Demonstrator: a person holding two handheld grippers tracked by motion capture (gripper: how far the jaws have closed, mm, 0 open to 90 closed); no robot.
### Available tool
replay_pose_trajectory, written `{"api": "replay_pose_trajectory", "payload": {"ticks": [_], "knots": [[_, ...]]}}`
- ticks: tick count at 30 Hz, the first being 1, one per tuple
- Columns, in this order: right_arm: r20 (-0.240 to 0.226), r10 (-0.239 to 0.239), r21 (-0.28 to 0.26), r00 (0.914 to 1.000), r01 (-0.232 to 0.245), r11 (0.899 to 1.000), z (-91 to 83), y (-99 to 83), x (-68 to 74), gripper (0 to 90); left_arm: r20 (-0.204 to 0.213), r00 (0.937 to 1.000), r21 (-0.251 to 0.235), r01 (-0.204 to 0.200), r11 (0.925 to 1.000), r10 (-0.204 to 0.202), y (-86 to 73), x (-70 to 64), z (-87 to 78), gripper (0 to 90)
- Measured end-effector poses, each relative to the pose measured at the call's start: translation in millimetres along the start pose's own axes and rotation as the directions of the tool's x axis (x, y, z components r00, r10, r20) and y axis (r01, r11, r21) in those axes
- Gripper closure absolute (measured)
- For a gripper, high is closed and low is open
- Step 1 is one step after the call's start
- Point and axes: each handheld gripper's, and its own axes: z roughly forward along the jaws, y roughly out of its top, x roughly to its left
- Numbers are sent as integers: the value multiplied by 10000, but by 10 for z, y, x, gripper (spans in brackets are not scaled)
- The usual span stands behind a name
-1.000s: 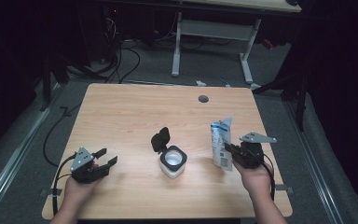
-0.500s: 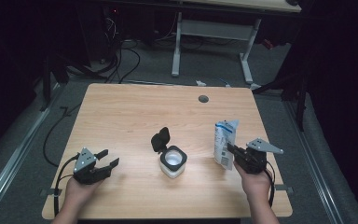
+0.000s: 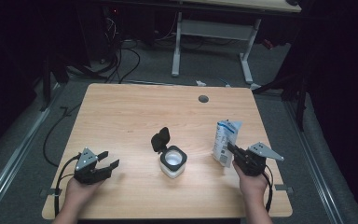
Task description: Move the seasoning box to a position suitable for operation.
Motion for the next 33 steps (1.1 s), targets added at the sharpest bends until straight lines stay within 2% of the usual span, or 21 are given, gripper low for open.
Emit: {"api": "replay_pose_trajectory", "payload": {"ticks": [5, 12, 25, 28, 33], "knots": [[64, 43, -305, 10000, -41, 9995, 16, -4, -17, 899, -34, 10000, -176, -22, 9998, 22, -1, -16, -18, 405], [244, -19, -388, 9997, 28, 9992, 39, 17, -56, 899, -298, 9996, -376, -15, 9993, 4, 2, 3, -44, 406], [674, -262, -263, 9974, 280, 9993, 152, 32, -153, 898, -220, 9998, -358, 21, 9994, -28, -16, 28, -40, 408], [737, -499, -287, 9960, 521, 9982, 165, 11, -146, 897, -193, 9998, -338, 22, 9994, -28, -18, 26, -34, 408], [757, -486, -277, 9959, 508, 9983, 160, -74, -156, 895, -140, 9999, -270, 26, 9996, -30, -17, 27, -33, 406]]}}
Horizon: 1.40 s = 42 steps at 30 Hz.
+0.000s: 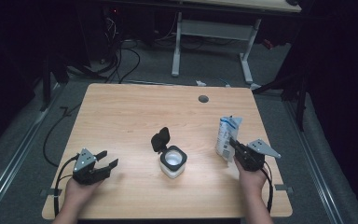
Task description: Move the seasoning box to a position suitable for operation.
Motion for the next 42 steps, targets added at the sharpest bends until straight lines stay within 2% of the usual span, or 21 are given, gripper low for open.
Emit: {"api": "replay_pose_trajectory", "payload": {"ticks": [16, 26, 35, 42], "knots": [[-54, 54, 211, 10000, -53, 9998, -55, -130, 29, 858, 125, 9999, 168, 22, 9999, -24, -4, -9, 20, 399], [8, 232, 580, 9997, -232, 9980, -28, -139, 28, 761, 49, 10000, 230, 57, 9997, -59, 2, -3, 20, 410], [68, 417, 920, 9991, -421, 9949, -28, -141, 34, 618, 22, 9999, 299, 98, 9995, -99, 9, -2, 23, 401], [134, 224, 1145, 9997, -238, 9931, -48, -153, 63, 581, 38, 9998, 318, 186, 9993, -188, 13, -9, 32, 392]]}}
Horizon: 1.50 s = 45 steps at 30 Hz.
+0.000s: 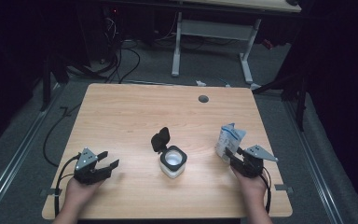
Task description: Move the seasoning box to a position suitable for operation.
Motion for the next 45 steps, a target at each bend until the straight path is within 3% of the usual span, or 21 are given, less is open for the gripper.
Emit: {"api": "replay_pose_trajectory", "payload": {"ticks": [18, 31, 36, 45], "knots": [[189, 70, 20, 9998, -70, 10000, -126, -114, 81, 481, 99, 9999, 2, 59, 10000, -59, 29, -54, 41, 335], [246, 76, 195, 9997, -81, 9998, -317, -271, 211, 475, 10, 9999, 448, -151, 9989, 150, 76, -137, 116, 240], [81, 62, 213, 9999, -64, 9998, -368, -304, 297, 472, 193, 9998, 502, -114, 9987, 105, 75, -138, 125, 206], [-509, -348, 253, 9981, 361, 9990, -319, -261, 500, 470, 498, 9987, 451, 73, 9990, -96, 82, -143, 117, 233]]}}
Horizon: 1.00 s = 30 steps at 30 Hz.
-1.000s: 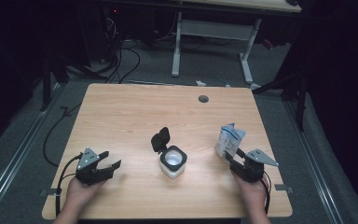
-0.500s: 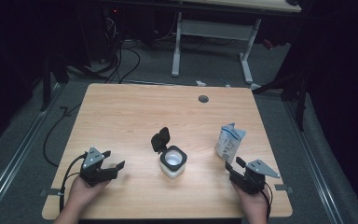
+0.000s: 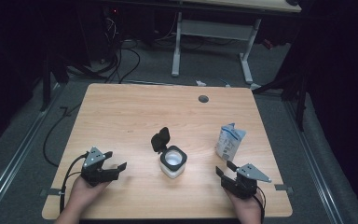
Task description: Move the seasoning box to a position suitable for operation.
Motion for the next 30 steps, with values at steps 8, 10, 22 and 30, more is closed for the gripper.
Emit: {"api": "replay_pose_trajectory", "payload": {"ticks": [8, 10, 22, 30], "knots": [[-339, -368, 151, 9987, 373, 9992, 184, 83, 192, 527, 348, 9987, 79, -380, 9992, 377, 18, -76, 8, 244], [-344, -479, 224, 9983, 487, 9986, 239, 102, 239, 552, 412, 9984, 30, -385, 9993, 384, 31, -95, 4, 279], [-542, -697, 738, 9961, 736, 9946, 542, 311, 343, 697, 510, 9987, -704, -54, 9975, 90, 172, -229, 37, 561], [-782, -618, 592, 9950, 665, 9960, 579, 266, 463, 773, 572, 9984, -593, 59, 9982, -25, 386, -401, 197, 704]]}}
